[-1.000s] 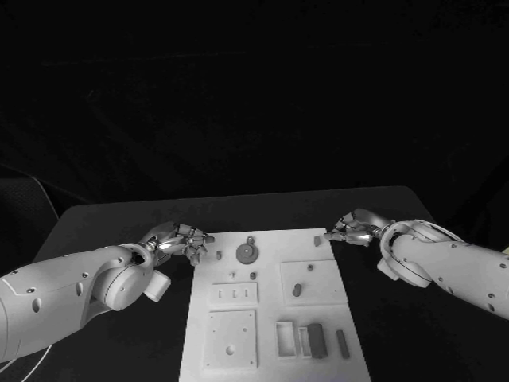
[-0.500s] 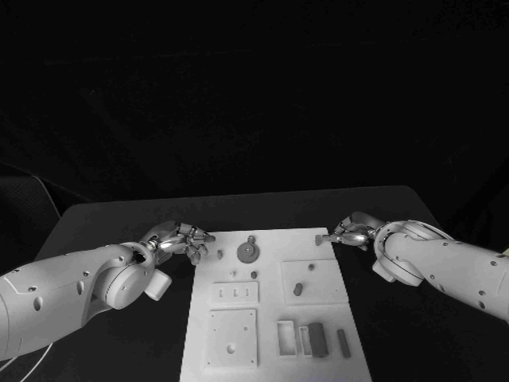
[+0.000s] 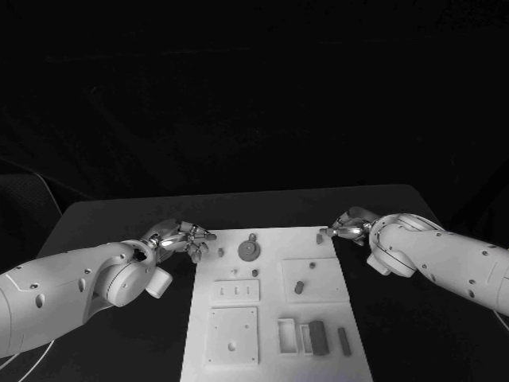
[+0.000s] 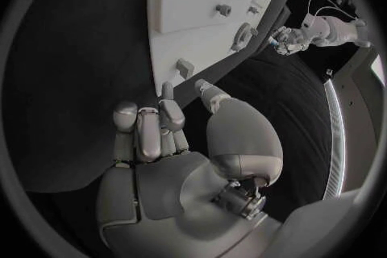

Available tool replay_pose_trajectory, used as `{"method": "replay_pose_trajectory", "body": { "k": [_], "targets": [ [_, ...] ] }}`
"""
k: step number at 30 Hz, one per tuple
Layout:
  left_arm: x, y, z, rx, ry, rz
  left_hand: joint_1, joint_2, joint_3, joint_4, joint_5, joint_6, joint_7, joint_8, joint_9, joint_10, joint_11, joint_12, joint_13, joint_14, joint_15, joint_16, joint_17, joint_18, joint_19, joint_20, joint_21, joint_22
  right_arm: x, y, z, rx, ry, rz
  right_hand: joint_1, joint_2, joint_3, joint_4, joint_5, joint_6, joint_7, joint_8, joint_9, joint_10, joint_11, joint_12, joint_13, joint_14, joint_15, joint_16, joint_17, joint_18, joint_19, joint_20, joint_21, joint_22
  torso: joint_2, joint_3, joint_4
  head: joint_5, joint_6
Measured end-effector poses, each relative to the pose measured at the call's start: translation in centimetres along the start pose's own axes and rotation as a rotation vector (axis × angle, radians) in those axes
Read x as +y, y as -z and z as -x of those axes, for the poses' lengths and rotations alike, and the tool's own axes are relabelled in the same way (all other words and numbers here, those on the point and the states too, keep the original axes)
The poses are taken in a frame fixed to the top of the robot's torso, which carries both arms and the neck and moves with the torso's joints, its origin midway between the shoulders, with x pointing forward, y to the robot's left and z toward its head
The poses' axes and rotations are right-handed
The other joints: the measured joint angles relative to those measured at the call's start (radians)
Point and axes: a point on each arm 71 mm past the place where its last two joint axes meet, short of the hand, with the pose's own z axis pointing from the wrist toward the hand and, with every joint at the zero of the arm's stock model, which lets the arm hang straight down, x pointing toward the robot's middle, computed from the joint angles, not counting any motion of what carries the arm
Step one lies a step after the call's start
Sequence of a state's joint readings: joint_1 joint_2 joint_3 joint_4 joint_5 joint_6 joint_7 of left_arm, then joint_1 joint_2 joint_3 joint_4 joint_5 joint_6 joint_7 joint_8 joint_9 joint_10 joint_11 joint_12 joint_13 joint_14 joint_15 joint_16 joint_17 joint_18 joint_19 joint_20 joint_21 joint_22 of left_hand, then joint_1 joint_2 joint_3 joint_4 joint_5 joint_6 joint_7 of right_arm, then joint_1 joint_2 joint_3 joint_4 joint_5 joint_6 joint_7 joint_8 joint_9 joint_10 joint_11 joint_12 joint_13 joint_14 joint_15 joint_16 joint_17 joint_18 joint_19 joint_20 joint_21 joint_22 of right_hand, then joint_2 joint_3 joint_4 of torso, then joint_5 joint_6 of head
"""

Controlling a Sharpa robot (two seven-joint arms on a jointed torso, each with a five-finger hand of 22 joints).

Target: Assemble the parts on the task board

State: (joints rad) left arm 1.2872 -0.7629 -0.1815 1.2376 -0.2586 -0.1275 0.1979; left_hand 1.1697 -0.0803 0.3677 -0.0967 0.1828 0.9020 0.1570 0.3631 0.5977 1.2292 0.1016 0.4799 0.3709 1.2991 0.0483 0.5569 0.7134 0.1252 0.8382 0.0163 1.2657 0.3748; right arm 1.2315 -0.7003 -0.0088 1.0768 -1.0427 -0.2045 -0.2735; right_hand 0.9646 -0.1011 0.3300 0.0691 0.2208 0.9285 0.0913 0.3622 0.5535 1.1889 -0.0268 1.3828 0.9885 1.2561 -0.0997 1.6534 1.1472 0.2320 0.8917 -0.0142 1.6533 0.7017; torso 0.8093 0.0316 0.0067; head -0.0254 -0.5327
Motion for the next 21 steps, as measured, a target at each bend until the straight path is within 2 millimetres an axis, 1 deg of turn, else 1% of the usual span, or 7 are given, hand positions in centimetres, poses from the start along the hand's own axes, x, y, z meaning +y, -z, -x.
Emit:
{"method": "replay_pose_trajectory", "body": {
  "k": [2, 6, 9, 11, 12, 14, 21],
  "targets": [
    [0.01, 0.0, 0.01, 0.0, 0.0, 0.001, 0.0, 0.0, 0.0, 0.0, 0.0, 0.0, 0.0, 0.0, 0.0, 0.0, 0.0, 0.0, 0.0, 0.0, 0.0, 0.0, 0.0, 0.0, 0.0, 0.0, 0.0, 0.0, 0.09, -0.03, -0.13, 0.008, -0.004, -0.005, -0.003, -0.003, 0.001, 0.001, 0.0, 0.0, 0.0, 0.0, 0.0, 0.002, -0.002, 0.0, 0.0, 0.0, 0.0, 0.0, 0.0, 0.0, 0.0, 0.0, 0.0, 0.0, 0.0, 0.0001, 0.0, 0.001, -0.001],
    [0.02, 0.02, 0.05, -0.001, -0.001, 0.002, 0.0, 0.0, 0.0, 0.0, 0.0, 0.0, 0.0, 0.0, 0.0, 0.0, 0.0, 0.0, 0.0, 0.0, 0.0, 0.0, 0.0, 0.0, 0.0, 0.0, 0.0, 0.0, 0.31, -0.12, -0.36, 0.021, -0.007, -0.012, -0.008, 0.003, 0.0, 0.006, 0.0, 0.002, 0.001, 0.0, 0.0, 0.003, 0.0, 0.0, 0.0, 0.0, 0.0, 0.0, 0.0, 0.0, 0.004, 0.003, 0.0, 0.001, 0.0, 0.0006, -0.0004, 0.001, -0.002],
    [0.03, 0.02, 0.04, -0.001, -0.001, 0.002, 0.0, 0.0, 0.0, 0.0, 0.0, 0.0, 0.0, 0.0, 0.0, 0.0, 0.0, 0.0, 0.0, 0.0, 0.0, 0.0, 0.001, -0.001, 0.0, 0.0, 0.0, 0.0, 0.36, -0.21, -0.48, 0.034, -0.006, -0.022, -0.008, 0.003, 0.0, 0.006, 0.0, 0.005, -0.002, 0.0, 0.0, 0.003, 0.0, 0.0, 0.0, 0.001, -0.001, 0.0, 0.0, 0.0, 0.004, 0.003, 0.0, 0.001, 0.0, 0.0008, -0.001, 0.002, -0.004],
    [0.02, 0.03, 0.03, 0.0, -0.001, 0.002, 0.0, 0.0, 0.0, 0.0, 0.0, 0.0, 0.0, 0.0, 0.0, 0.0, 0.0, 0.0, 0.0, 0.0, 0.0, 0.0, 0.001, -0.001, 0.0, 0.0, 0.0, 0.0, 0.39, -0.27, -0.55, 0.043, -0.003, -0.029, -0.008, 0.003, 0.003, 0.008, 0.0, 0.007, -0.003, 0.0, 0.0, 0.004, 0.0, 0.0, 0.0, 0.004, -0.004, 0.0, 0.0, 0.002, 0.004, 0.003, 0.0, 0.001, 0.0, 0.0011, -0.0011, 0.002, -0.005],
    [0.02, 0.03, 0.02, 0.0, -0.001, 0.002, 0.0, 0.0, 0.0, 0.0, 0.0, 0.0, 0.0, 0.0, 0.0, 0.0, 0.0, 0.0, 0.0, 0.0, 0.0, 0.0, 0.001, -0.001, 0.0, 0.0, 0.0, 0.0, 0.41, -0.29, -0.59, 0.046, -0.002, -0.032, -0.008, 0.003, 0.003, 0.008, 0.0, 0.011, -0.003, 0.002, 0.0, 0.007, -0.003, 0.004, 0.0, 0.006, -0.005, 0.0, 0.0, 0.007, 0.004, 0.003, 0.0, 0.002, 0.0, 0.0012, -0.0011, 0.002, -0.005],
    [0.03, 0.03, 0.02, 0.0, -0.001, 0.003, 0.0, 0.0, 0.0, 0.0, 0.0, 0.0, 0.0, 0.0, 0.0, 0.0, 0.0, 0.0, 0.0, 0.0, 0.0, 0.0, 0.001, -0.001, 0.0, 0.0, 0.0, 0.0, 0.52, -0.34, -0.71, 0.054, 0.0, -0.036, -0.011, 0.0, 0.003, 0.008, 0.0, 0.014, -0.004, 0.005, 0.0, 0.009, -0.002, 0.004, 0.0, 0.007, -0.004, 0.0, 0.0, 0.009, 0.004, 0.003, 0.0, 0.002, 0.0, 0.0012, -0.0012, 0.002, -0.006],
    [0.04, 0.04, 0.03, 0.0, -0.001, 0.004, -0.004, -0.004, 0.0, 0.0, 0.0, 0.0, 0.0, 0.0, 0.0, 0.0, 0.0, 0.0, 0.0, 0.0, 0.0, 0.0, 0.001, -0.002, 0.0, 0.0, 0.0, 0.0, 0.85, -0.43, -0.97, 0.069, 0.005, -0.041, -0.016, 0.003, 0.003, 0.008, 0.0, 0.015, -0.006, 0.006, 0.0, 0.009, -0.002, 0.004, 0.0, 0.007, -0.004, 0.0, 0.0, 0.013, 0.004, 0.003, 0.0, 0.002, 0.0, 0.0018, -0.0013, 0.002, -0.006]
  ]
}}
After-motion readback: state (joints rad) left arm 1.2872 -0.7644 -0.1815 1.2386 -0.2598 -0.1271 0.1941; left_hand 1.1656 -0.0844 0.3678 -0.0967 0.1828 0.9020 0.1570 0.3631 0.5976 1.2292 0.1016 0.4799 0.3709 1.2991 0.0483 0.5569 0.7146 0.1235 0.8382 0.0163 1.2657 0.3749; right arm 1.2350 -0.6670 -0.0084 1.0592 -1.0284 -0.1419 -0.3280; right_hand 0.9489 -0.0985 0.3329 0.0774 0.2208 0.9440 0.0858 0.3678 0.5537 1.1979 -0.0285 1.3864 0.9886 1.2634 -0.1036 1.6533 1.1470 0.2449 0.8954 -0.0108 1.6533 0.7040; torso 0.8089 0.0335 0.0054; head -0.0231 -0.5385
